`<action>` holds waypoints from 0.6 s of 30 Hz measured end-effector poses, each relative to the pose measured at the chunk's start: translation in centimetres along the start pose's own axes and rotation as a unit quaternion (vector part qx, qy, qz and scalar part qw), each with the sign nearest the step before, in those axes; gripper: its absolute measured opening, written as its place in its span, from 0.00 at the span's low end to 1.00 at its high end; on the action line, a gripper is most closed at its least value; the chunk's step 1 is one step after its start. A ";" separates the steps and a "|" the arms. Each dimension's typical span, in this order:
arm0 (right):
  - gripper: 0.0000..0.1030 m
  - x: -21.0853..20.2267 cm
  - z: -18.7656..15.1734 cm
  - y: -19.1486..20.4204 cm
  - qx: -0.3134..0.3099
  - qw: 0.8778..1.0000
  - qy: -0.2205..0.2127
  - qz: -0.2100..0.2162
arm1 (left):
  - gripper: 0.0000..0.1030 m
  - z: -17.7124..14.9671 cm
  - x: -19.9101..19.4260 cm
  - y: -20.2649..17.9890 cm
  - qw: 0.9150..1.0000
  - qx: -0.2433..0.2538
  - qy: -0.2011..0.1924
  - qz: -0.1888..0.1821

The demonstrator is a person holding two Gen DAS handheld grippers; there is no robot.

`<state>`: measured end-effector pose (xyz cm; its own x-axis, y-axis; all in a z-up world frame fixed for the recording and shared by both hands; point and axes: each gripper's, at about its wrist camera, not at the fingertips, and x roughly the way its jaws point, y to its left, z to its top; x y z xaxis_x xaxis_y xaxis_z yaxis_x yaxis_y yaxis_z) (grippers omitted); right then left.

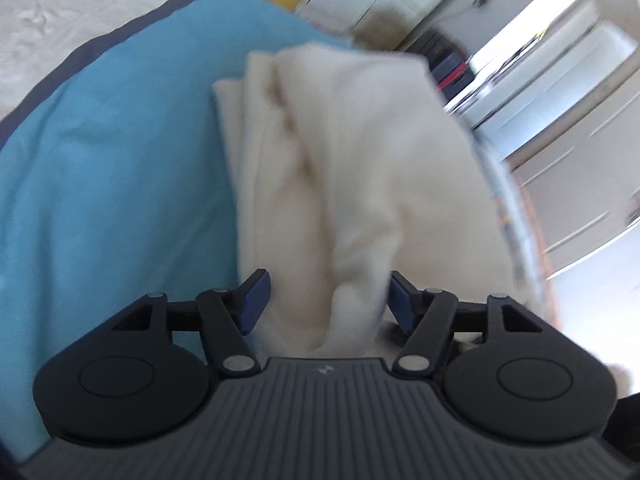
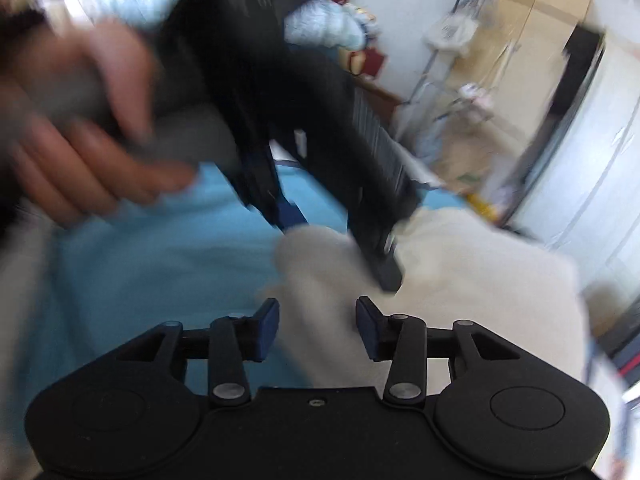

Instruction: Fold clothes

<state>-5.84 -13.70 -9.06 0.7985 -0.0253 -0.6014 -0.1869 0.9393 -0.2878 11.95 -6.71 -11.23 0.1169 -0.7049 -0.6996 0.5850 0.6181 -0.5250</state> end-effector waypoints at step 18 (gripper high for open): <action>0.64 -6.6 -5.7 -7.1 0.147 0.975 0.095 -0.134 | 0.66 -0.2 1.4 -1.4 0.998 0.030 0.016 0.056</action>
<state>-13.07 -22.12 -7.27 0.6707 -0.3205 -0.6689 0.2092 0.9469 -0.2441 11.11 -8.48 -11.55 0.1588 -0.6200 -0.7683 0.6173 0.6697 -0.4128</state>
